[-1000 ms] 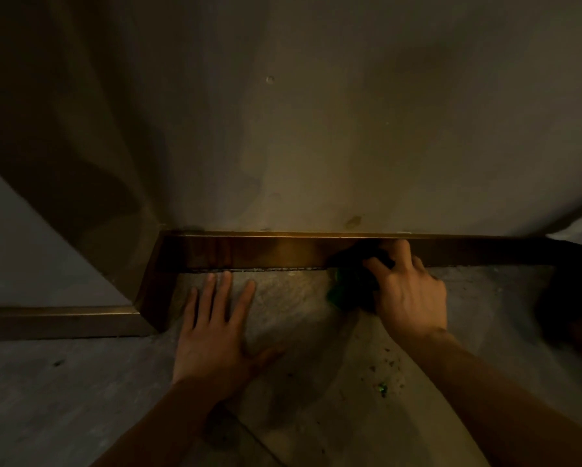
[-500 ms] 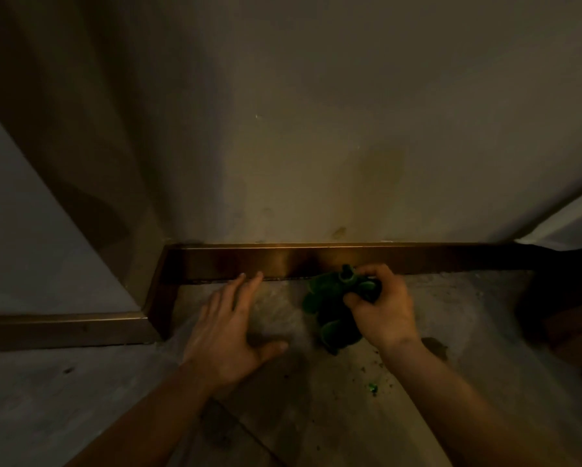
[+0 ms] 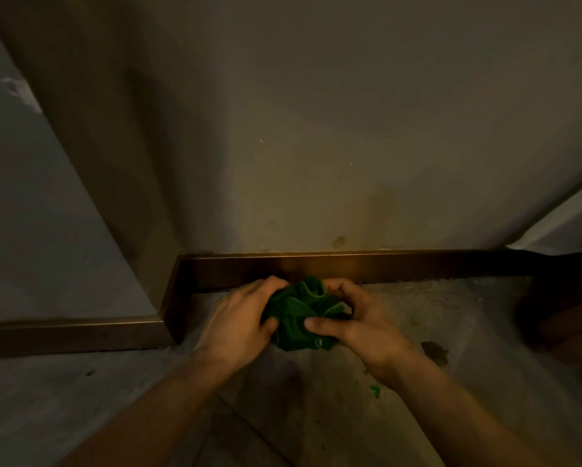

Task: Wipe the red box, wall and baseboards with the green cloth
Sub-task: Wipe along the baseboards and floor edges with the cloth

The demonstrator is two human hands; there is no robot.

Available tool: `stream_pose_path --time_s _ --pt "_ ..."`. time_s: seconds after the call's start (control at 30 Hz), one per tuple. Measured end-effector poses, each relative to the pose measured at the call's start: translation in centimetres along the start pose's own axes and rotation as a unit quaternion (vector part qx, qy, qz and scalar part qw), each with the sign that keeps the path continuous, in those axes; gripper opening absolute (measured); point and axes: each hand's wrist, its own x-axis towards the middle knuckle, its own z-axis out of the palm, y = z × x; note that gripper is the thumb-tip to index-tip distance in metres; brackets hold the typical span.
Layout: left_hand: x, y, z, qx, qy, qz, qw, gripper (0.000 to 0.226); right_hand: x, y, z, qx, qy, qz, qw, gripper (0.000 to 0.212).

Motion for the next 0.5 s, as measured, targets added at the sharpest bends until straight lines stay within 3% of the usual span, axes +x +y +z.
stream_pose_path --time_s 0.1,0.23,0.33,0.5 --pt "0.0 0.4 -0.7 0.059 0.014 0.002 0.998 0.049 0.1 0.1 0.1 -0.123 0.006 -0.044 0.991 0.046" --pt "-0.3 1.1 -1.2 0.119 0.015 -0.001 0.993 0.046 0.6 0.1 0.1 -0.337 0.048 -0.12 0.933 0.045" --pt "-0.4 1.4 -1.2 0.16 -0.005 -0.002 0.987 0.045 0.5 0.4 0.6 -0.415 0.058 -0.16 0.894 0.046" --pt "-0.1 1.3 -1.2 0.217 -0.044 -0.01 0.975 0.047 0.5 0.9 1.8 -0.519 0.065 -0.143 0.84 0.044"
